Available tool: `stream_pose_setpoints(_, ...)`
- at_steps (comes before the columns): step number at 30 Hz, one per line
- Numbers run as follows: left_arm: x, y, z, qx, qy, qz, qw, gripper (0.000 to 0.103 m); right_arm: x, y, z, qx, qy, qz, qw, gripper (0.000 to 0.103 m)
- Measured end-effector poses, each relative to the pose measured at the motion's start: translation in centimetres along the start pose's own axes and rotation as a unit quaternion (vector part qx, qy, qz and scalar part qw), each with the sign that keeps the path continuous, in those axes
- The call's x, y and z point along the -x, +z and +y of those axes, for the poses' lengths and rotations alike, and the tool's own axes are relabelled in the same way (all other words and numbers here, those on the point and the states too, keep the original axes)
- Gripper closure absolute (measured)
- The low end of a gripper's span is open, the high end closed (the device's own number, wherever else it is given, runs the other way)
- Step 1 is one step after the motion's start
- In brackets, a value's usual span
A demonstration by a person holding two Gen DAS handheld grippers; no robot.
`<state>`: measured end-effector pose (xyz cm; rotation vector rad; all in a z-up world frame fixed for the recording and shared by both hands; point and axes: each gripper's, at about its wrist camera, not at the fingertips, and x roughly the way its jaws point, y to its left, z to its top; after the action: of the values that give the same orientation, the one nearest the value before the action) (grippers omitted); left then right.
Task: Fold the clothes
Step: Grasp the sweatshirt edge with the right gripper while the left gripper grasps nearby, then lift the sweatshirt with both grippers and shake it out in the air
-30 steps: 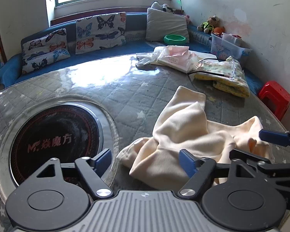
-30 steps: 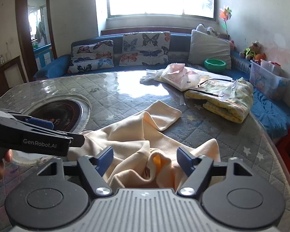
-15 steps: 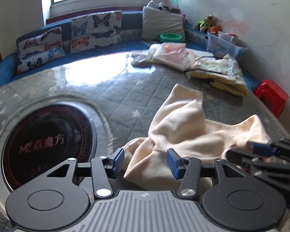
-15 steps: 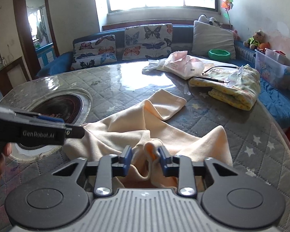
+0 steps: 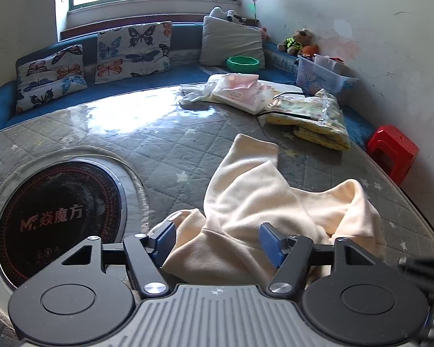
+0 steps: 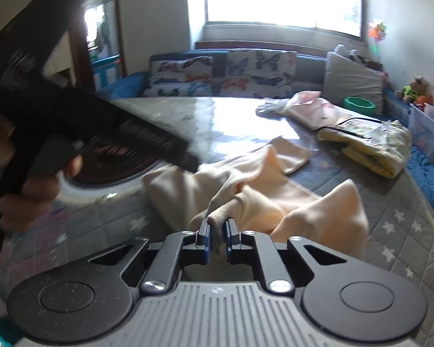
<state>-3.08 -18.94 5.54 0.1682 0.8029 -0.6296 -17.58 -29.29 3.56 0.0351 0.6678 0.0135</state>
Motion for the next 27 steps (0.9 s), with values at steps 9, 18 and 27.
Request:
stream_pose_setpoints(9, -0.7, -0.8, -1.1, -0.016, -0.004, 0.013, 0.9998, 0.026, 1.0, -2.6, 3.0, 0.054, 0.026, 0.018, 0.998, 0.096)
stream_pose_setpoints(18, -2.0, -1.8, -0.6, -0.020, -0.011, 0.037, 0.9991, 0.055, 1.4, -3.6, 4.6, 0.077, 0.048, 0.025, 0.996, 0.097)
stream_pose_setpoints(27, -1.1, -0.5, 0.4, 0.007, -0.026, 0.025, 0.9993, 0.042, 3.6, -1.4, 1.1, 0.012, 0.010, -0.022, 1.000, 0.080)
